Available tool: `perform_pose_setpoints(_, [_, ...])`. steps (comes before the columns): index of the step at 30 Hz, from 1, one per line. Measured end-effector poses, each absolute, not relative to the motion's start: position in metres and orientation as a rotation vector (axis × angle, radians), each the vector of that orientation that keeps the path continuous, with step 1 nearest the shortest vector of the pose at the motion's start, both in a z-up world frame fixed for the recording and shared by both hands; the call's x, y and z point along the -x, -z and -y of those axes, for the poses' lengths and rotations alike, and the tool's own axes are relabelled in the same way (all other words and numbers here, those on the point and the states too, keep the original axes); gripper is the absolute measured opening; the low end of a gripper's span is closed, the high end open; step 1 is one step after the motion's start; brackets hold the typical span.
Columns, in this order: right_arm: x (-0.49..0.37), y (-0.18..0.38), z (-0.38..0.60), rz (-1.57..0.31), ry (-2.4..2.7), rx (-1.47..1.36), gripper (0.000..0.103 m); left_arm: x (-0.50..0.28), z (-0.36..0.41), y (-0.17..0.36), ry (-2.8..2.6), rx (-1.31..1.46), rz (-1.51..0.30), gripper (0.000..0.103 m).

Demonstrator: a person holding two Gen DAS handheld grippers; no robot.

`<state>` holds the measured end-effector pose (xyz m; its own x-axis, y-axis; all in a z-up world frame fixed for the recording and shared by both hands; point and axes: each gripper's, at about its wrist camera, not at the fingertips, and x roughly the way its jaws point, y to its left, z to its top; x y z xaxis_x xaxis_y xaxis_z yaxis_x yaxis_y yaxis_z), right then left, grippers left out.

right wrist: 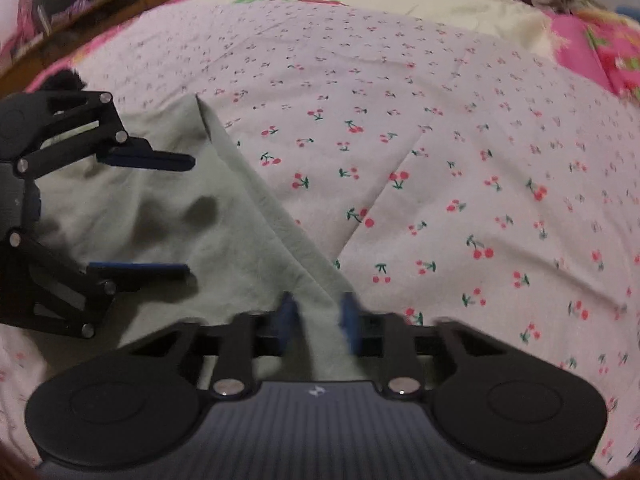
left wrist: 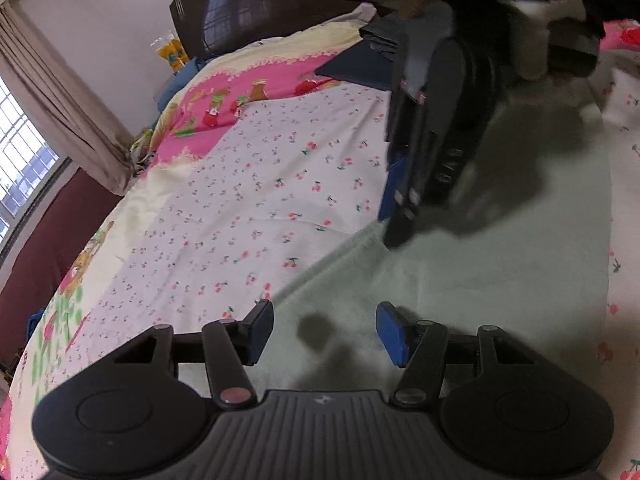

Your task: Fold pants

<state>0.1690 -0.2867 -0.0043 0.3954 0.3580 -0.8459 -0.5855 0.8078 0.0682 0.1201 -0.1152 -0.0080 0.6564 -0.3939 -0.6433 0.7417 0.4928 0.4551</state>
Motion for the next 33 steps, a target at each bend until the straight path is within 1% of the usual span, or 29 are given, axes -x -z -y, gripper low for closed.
perform_pose_setpoints(3, [-0.169,0.001,0.285,-0.991,-0.586,0.287,0.002,-0.121,0.117,0.01,0.727,-0.784,-0.5,0.072])
perform_pose_setpoints(9, [-0.18,-0.008,0.302,-0.943,-0.5,0.179,0.002,-0.125,0.118,0.007,0.708,-0.762,-0.481,0.072])
perform_pose_setpoints(13, [-0.184,0.008,0.304,-0.967,-0.464,0.143,0.007,-0.128,0.119,0.021,0.696,-0.791,-0.51,0.073])
perform_pose_setpoints(16, [-0.173,-0.004,0.312,-0.926,-0.44,0.099,0.009,-0.127,0.118,0.02,0.7,-0.806,-0.503,0.073])
perform_pose_setpoints(20, [-0.13,-0.028,0.338,-0.853,-0.347,0.054,0.012,-0.125,0.109,0.02,0.683,-0.877,-0.48,0.077])
perform_pose_setpoints(21, [-0.114,-0.031,0.346,-0.845,-0.332,0.024,0.014,-0.124,0.105,0.02,0.67,-0.893,-0.477,0.077])
perform_pose_setpoints(22, [-0.1,-0.032,0.353,-0.842,-0.326,-0.013,0.018,-0.123,0.101,0.019,0.658,-0.896,-0.48,0.077])
perform_pose_setpoints(23, [-0.087,-0.031,0.358,-0.845,-0.328,-0.052,0.019,-0.122,0.097,0.017,0.647,-0.894,-0.484,0.077])
perform_pose_setpoints(25, [-0.063,-0.025,0.362,-0.86,-0.333,-0.114,0.02,-0.116,0.086,0.01,0.605,-0.885,-0.497,0.077])
perform_pose_setpoints(27, [-0.051,-0.019,0.36,-0.883,-0.334,-0.11,0.02,-0.108,0.073,0.005,0.551,-0.884,-0.512,0.077])
perform_pose_setpoints(29, [-0.051,-0.01,0.353,-0.91,-0.307,-0.078,0.022,-0.1,0.057,0.006,0.498,-0.898,-0.549,0.077])
perform_pose_setpoints(31, [-0.059,-0.005,0.353,-0.946,-0.263,-0.107,0.024,-0.095,0.037,0.012,0.421,-0.93,-0.608,0.077])
perform_pose_setpoints(33, [-0.06,-0.013,0.345,-0.91,-0.271,-0.12,0.026,-0.09,0.016,0.016,0.344,-0.939,-0.638,0.077])
